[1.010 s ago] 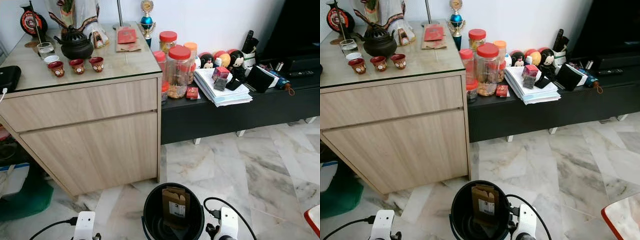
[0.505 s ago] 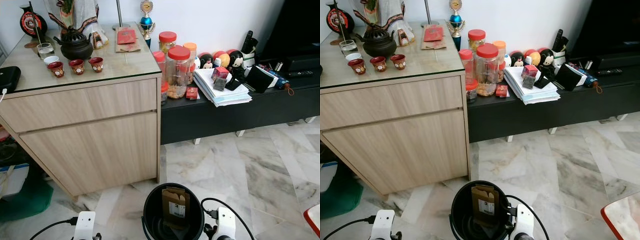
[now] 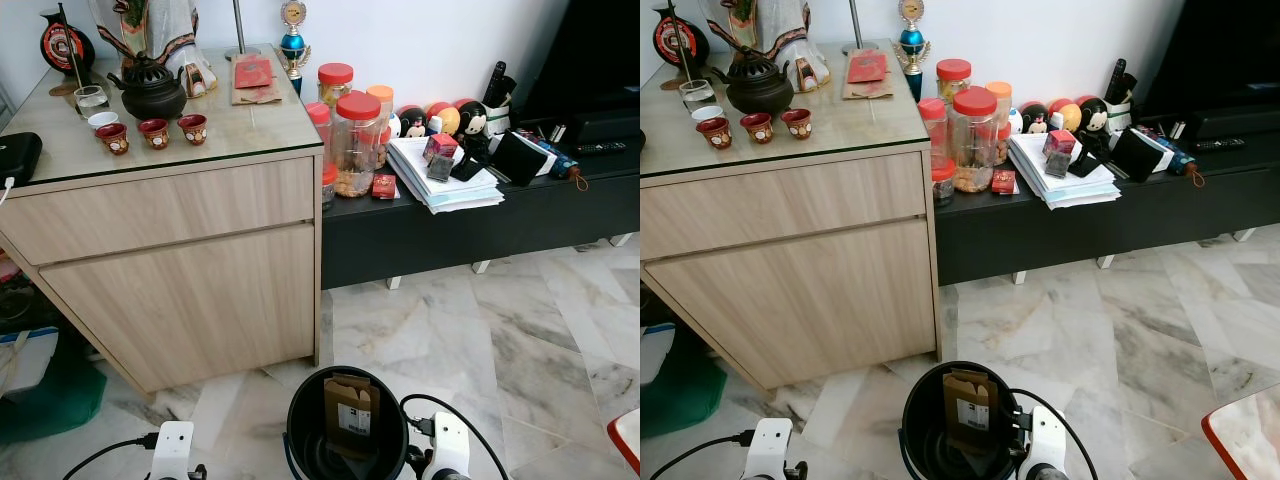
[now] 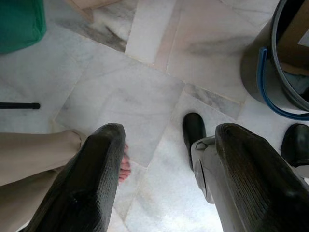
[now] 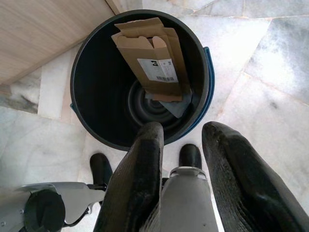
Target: Picking trash to rubbish bin
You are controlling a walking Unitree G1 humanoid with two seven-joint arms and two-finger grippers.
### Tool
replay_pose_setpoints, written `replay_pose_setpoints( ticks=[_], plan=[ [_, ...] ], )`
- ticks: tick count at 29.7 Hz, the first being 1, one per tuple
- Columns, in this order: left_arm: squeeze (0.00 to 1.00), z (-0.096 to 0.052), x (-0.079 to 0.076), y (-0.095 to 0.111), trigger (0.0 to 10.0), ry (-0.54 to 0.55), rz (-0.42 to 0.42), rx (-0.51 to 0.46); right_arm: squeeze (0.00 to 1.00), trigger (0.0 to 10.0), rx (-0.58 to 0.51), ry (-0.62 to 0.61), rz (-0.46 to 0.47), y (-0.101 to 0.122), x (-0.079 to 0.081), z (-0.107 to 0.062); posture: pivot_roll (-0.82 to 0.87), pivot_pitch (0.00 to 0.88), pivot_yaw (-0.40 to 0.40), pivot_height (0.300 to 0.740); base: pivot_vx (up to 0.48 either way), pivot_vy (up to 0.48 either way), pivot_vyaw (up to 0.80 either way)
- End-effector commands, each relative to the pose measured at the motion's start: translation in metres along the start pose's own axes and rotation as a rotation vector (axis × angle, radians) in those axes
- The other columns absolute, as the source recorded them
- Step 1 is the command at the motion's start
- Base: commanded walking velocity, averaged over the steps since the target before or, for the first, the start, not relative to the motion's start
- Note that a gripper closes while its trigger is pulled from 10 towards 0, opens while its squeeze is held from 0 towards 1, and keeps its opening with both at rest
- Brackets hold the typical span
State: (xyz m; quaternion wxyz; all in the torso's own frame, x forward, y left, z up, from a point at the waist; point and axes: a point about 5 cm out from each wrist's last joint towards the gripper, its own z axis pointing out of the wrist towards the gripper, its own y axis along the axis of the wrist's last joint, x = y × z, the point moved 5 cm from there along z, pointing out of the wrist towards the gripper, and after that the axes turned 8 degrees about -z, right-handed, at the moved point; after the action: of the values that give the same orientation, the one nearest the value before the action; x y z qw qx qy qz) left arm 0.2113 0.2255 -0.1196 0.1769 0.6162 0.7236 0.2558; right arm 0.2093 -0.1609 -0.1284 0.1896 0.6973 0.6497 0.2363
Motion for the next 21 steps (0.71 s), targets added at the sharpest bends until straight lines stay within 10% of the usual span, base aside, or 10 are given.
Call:
replay_pose_setpoints(
  ticks=[1,21],
  plan=[
    [0.00,0.0002,-0.0023,0.0007,10.0,-0.008,-0.014,-0.002,0.00,10.0,-0.003,0.003,-0.012,0.0017,0.0002,0.0003,0.01,0.000,-0.015,0.740,-0.311,0.000,0.00],
    [0.00,-0.0003,-0.0029,-0.0041,10.0,-0.006,-0.022,0.012,0.00,10.0,-0.002,0.012,-0.014,0.0020,0.0026,0.0005,0.01,0.000,-0.021,0.740,-0.285,0.000,0.00]
  ],
)
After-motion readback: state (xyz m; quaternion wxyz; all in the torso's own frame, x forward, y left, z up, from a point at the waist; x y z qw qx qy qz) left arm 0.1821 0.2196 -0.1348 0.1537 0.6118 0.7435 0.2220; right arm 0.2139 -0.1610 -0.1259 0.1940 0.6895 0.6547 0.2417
